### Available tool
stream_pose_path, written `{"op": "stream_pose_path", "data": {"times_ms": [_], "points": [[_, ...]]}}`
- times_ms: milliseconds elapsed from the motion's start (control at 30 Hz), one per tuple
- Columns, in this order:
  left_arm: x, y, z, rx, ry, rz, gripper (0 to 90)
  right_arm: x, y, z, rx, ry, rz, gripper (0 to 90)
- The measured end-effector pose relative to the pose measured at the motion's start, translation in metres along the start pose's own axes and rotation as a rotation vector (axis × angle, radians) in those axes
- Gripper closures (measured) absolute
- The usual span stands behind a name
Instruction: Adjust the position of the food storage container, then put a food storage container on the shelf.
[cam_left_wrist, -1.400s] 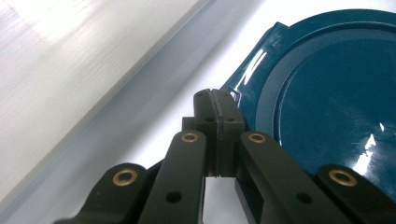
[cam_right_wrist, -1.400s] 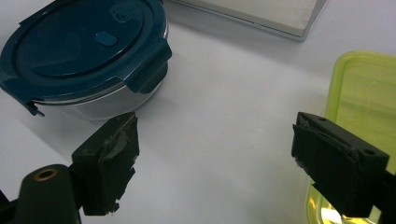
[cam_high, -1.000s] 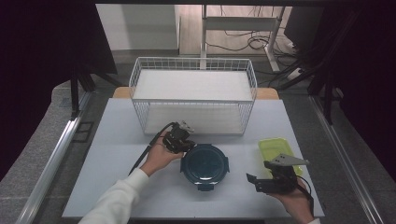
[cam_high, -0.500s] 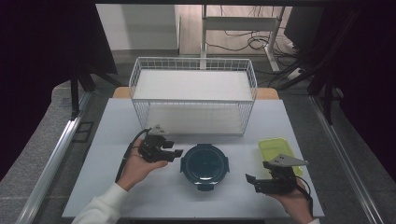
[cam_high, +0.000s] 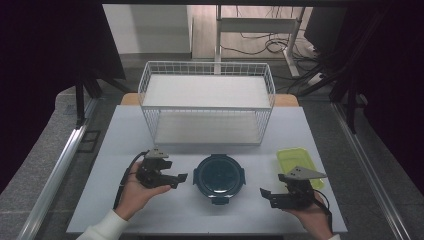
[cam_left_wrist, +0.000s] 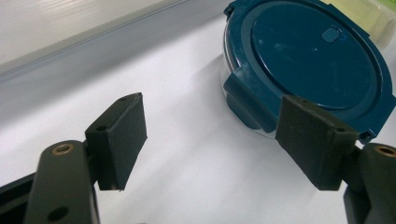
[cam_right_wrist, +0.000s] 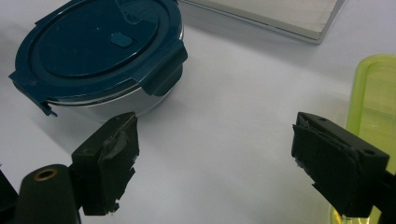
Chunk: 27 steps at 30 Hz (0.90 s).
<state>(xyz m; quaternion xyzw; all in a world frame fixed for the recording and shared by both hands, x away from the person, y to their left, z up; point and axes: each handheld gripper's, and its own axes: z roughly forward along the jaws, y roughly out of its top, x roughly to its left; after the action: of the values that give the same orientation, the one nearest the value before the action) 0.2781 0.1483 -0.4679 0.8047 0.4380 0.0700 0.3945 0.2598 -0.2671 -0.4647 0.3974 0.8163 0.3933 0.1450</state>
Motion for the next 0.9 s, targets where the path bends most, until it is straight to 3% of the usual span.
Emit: {"op": "stream_pose_path", "data": {"times_ms": [200, 300, 567, 667, 900], "points": [[-0.001, -0.002, -0.001, -0.017, 0.007, -0.011, 23.7, -0.001, 0.001, 0.0, -0.012, -0.005, 0.012, 14.4], [-0.002, -0.004, -0.003, -0.018, -0.001, -0.025, 21.5, -0.002, 0.004, 0.002, -0.024, 0.013, 0.043, 13.4], [-0.005, 0.0, -0.002, -0.032, -0.065, -0.067, 12.5, -0.002, 0.008, 0.002, -0.032, 0.066, 0.107, 12.5], [-0.004, 0.003, 0.0, -0.041, -0.103, -0.118, 11.3, -0.001, 0.011, 0.001, -0.037, 0.086, 0.134, 12.3], [-0.002, 0.007, 0.012, -0.034, -0.143, -0.211, 10.6, 0.005, 0.027, 0.012, -0.016, 0.14, 0.199, 11.0]]}}
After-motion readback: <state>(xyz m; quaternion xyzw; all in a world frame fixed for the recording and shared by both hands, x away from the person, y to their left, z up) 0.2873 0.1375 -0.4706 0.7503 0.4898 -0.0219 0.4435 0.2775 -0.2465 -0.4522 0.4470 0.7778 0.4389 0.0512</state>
